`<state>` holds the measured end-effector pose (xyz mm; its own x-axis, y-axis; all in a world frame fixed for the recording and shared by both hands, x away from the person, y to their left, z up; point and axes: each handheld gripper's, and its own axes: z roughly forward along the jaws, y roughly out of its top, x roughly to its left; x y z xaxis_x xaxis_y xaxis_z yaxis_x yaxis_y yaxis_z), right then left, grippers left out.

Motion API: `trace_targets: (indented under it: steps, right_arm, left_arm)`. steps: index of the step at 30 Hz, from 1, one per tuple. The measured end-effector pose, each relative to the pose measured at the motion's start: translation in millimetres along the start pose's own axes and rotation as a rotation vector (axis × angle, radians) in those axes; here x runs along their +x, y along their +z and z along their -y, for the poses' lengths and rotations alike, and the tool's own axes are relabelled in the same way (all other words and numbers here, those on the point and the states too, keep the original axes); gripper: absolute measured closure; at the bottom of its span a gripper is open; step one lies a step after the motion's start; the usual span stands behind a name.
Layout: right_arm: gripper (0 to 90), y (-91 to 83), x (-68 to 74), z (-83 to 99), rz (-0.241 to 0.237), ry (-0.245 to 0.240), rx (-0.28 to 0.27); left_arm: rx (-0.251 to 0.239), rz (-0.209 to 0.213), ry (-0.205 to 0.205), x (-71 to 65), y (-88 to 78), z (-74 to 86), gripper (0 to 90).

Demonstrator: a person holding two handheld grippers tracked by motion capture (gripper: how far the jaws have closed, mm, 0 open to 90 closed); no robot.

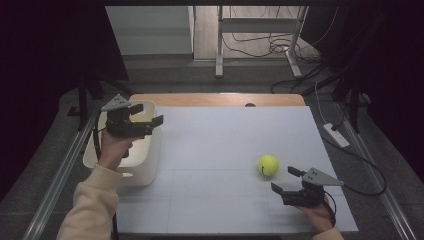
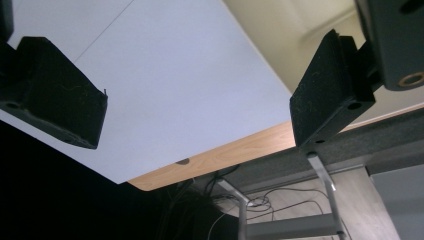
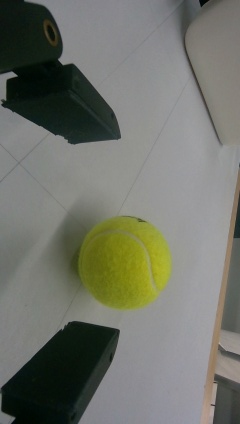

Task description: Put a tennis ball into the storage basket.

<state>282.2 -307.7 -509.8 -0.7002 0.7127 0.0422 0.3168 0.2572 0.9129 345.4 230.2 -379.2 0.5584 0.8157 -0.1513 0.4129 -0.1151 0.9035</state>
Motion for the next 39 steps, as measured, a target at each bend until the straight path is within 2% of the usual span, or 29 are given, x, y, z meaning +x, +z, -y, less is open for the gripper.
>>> trace_targets:
  steps: [8, 19, 39]
  right_arm:
    - [9.7, 0.8, 0.1, 0.2, 0.001, -0.004, 0.005]
    - [9.7, 1.3, 1.0, -0.5, 0.002, -0.005, 0.003]
    - [9.7, 1.3, 0.9, -0.8, 0.002, -0.006, 0.000]
  left_arm:
    - [0.008, 0.024, 0.015, -8.6, 4.9, 4.2, 8.8]
    - [0.006, 0.065, 0.061, -25.0, 9.3, 2.0, 8.8]
    - [0.037, 0.121, 0.092, -48.6, 30.7, -2.1, 8.6]
